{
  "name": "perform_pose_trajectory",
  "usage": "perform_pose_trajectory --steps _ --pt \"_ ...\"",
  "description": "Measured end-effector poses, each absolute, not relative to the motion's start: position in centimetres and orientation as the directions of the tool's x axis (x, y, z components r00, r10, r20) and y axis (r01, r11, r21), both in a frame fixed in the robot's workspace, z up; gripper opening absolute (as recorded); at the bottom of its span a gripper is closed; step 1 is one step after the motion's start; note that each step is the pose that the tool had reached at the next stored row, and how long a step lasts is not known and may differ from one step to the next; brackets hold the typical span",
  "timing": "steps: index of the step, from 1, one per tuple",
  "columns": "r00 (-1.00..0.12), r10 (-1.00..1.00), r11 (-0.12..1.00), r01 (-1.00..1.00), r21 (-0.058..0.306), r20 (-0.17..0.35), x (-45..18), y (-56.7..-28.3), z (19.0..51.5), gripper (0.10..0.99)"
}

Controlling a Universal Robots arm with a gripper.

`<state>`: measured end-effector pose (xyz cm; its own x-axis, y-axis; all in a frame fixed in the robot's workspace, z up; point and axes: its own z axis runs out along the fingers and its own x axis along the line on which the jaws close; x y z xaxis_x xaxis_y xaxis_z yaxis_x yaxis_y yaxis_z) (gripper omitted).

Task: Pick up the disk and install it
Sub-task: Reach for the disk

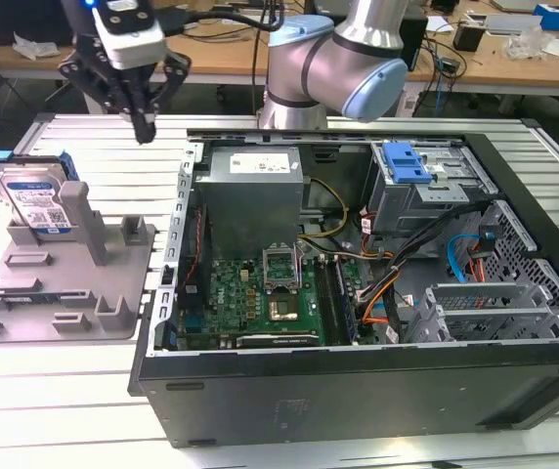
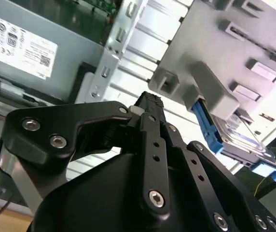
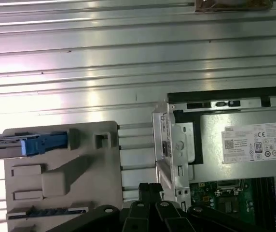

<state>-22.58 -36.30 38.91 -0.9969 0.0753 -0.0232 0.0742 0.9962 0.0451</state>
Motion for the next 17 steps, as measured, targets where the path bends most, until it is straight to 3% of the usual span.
perform_pose_trajectory --steps 17 --pt "-0.997 0.075 0.996 0.074 0.045 -0.023 -32.6 -32.0 38.2 0.106"
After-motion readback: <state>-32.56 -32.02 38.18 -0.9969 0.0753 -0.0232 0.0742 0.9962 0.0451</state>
